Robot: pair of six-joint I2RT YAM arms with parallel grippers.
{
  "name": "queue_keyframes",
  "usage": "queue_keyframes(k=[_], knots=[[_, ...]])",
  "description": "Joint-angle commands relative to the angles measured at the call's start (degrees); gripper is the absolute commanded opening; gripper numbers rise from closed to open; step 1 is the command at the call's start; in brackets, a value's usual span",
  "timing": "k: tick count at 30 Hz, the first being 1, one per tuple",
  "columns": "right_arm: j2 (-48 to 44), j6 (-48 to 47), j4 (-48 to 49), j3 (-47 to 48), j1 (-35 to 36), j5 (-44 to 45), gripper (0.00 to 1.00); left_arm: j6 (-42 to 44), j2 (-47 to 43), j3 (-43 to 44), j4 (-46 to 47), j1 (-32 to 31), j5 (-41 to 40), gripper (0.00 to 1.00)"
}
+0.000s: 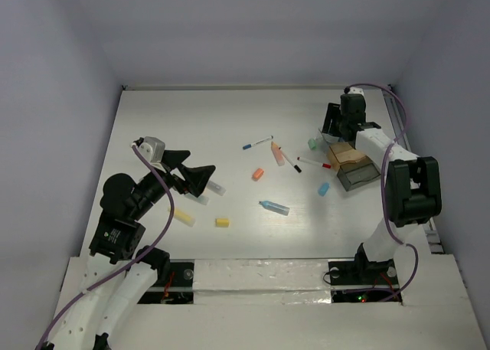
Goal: Sort the stationery into containers
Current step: Place the stationery in the storage box, then pick up the pen from the center of the board.
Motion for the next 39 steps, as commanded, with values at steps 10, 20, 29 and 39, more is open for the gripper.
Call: queue_keyframes(k=[10,20,29,39], knots=[[-2.2,1.6,4.1,1.2,-0.3,0.0,0.91,0.6,0.1,-0.4,3.3,-0.2,1.4,0.99],[-11.0,2.1,5.4,-0.8,1.9,-11.2,0.99,0.5,0.2,-0.3,3.2,-0.2,0.4,0.99],[-18.3,2.0,6.3,-5.2,12.9,-18.8,0.78,-1.0,0.9,0.3,1.3,0.9,-8.0,0.99],[-9.4,4.3,2.6,0.8,20.1,-19.2,0.74,-1.6,1.6,0.3,0.9,3.9,-9.1,0.99]])
